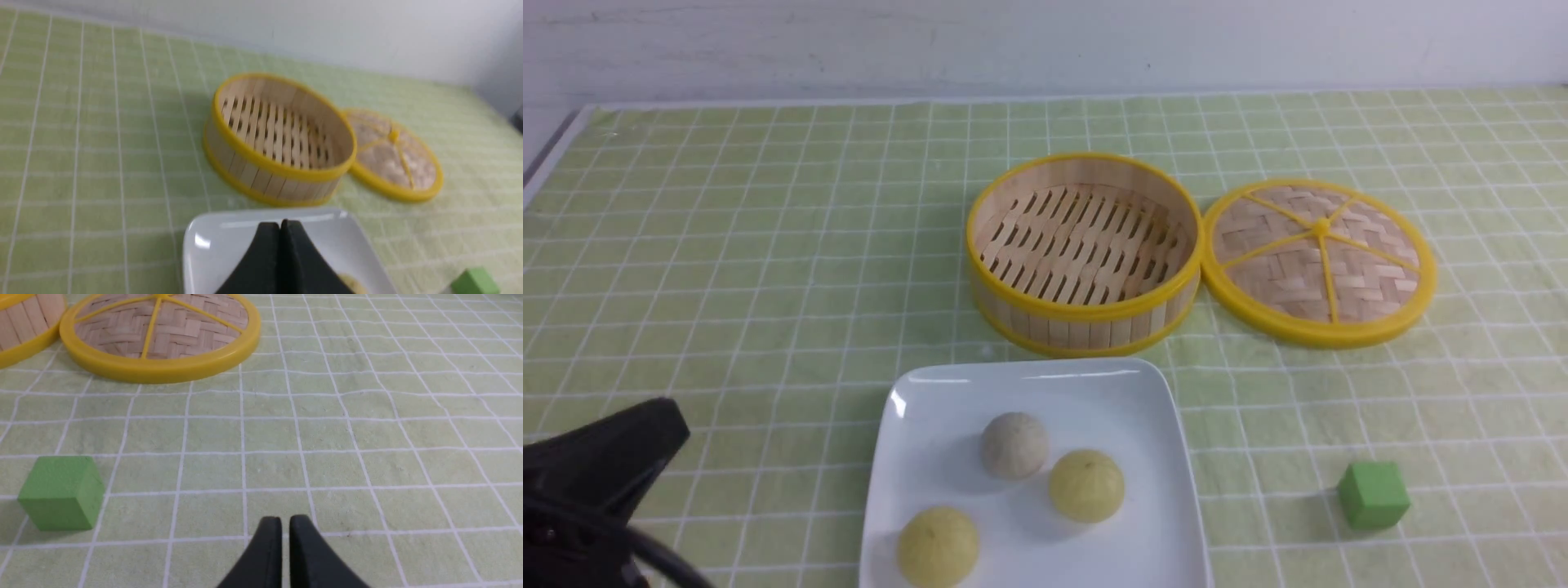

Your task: Put the steamed buns into the plate on the green tablecloth.

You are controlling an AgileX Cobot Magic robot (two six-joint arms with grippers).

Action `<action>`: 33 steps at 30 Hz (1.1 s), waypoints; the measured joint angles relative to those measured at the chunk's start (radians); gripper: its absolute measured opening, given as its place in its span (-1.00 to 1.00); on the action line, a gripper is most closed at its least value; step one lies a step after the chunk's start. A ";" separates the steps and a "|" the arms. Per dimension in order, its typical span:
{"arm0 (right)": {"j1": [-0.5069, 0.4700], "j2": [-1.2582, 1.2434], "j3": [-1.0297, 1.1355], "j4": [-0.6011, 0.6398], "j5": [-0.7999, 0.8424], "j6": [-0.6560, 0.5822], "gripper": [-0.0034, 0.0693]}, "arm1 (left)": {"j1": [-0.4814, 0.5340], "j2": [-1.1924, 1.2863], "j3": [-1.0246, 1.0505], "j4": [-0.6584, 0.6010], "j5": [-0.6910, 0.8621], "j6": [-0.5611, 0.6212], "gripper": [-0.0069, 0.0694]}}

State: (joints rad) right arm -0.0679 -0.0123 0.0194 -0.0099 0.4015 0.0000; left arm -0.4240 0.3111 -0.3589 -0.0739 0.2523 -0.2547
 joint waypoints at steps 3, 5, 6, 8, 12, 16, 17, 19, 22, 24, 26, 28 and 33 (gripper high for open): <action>0.000 0.000 0.000 0.000 0.000 0.000 -0.74 | 0.000 -0.019 0.028 0.000 -0.057 0.000 -0.79; 0.000 0.000 0.000 0.000 0.000 0.000 -0.73 | 0.000 -0.020 0.032 0.000 -0.057 0.000 -0.79; 0.000 0.000 0.000 0.000 0.000 0.000 -0.72 | 0.000 -0.020 0.033 0.000 -0.054 0.000 -0.79; 0.000 0.000 0.000 0.000 0.000 0.000 -0.72 | 0.000 -0.020 0.036 0.000 -0.053 0.000 -0.78; -0.002 0.000 0.000 0.000 0.000 0.000 -0.71 | 0.000 -0.020 0.038 0.000 -0.048 -0.001 -0.78; -0.004 0.000 0.000 0.000 0.000 0.000 -0.69 | 0.000 -0.020 0.046 0.018 -0.045 0.010 -0.77; -0.004 0.000 0.000 0.000 0.000 0.000 -0.69 | 0.000 -0.020 0.048 0.021 -0.045 0.010 -0.77; -0.004 0.000 0.000 -0.001 0.000 0.000 -0.68 | 0.025 -0.040 0.090 0.055 -0.044 0.021 -0.77; -0.004 0.000 0.000 -0.002 0.001 0.000 -0.68 | 0.081 -0.085 0.154 0.100 -0.042 0.024 -0.77; -0.004 0.000 0.000 -0.002 0.001 0.000 -0.68 | 0.146 -0.131 0.212 0.136 -0.027 0.025 -0.76; -0.004 0.000 0.000 -0.003 0.001 0.000 -0.68 | 0.207 -0.180 0.259 0.160 -0.009 0.025 -0.76; -0.004 0.000 0.000 -0.003 0.001 0.000 -0.67 | 0.273 -0.221 0.300 0.172 0.016 0.025 -0.75; -0.004 0.000 0.000 -0.003 0.001 0.000 -0.65 | 0.388 -0.302 0.367 0.190 0.081 0.025 -0.73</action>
State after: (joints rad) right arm -0.0717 -0.0123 0.0194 -0.0127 0.4026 0.0000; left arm -0.0356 0.0090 0.0078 0.1157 0.3328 -0.2300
